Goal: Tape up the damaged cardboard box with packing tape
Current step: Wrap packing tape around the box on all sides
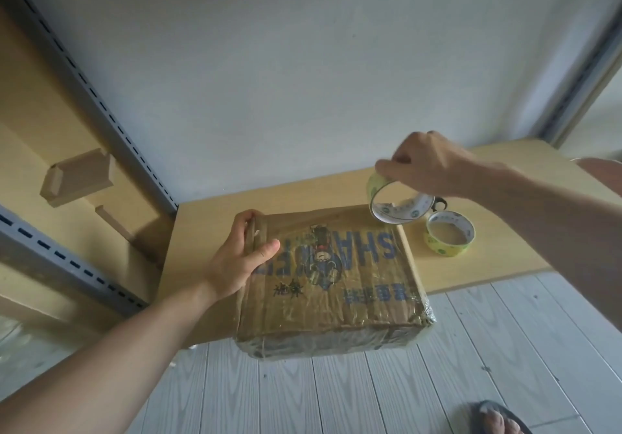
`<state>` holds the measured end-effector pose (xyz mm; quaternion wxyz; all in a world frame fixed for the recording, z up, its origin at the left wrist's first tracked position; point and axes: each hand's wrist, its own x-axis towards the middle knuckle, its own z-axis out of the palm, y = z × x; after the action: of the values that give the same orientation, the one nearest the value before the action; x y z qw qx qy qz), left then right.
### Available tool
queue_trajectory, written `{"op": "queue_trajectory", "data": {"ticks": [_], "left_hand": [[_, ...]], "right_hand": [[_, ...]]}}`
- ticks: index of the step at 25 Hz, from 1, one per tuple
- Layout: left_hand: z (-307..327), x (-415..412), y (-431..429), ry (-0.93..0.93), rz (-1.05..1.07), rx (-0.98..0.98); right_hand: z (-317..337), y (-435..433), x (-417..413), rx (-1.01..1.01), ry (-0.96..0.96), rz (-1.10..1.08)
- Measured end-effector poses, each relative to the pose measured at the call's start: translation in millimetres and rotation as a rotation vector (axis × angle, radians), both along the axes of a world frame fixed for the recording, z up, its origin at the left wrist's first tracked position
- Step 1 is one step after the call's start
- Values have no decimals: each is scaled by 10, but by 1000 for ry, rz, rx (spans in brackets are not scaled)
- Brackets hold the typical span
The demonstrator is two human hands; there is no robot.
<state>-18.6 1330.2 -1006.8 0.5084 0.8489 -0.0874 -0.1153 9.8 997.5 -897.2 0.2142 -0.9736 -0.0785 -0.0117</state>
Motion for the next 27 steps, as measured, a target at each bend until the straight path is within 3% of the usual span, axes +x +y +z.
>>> {"op": "queue_trajectory", "data": {"ticks": [5, 15, 21, 27], "left_hand": [[15, -15, -8, 15, 5, -8], [32, -43, -12, 11, 4, 35], [54, -112, -127, 246, 132, 2], [43, -136, 117, 231, 198, -124]], "right_hand": [[-75, -353, -109, -77, -168, -49], [-735, -500, -151, -125, -161, -36], [-928, -482, -203, 299, -41, -95], [-870, -292, -158, 777, -105, -339]]}}
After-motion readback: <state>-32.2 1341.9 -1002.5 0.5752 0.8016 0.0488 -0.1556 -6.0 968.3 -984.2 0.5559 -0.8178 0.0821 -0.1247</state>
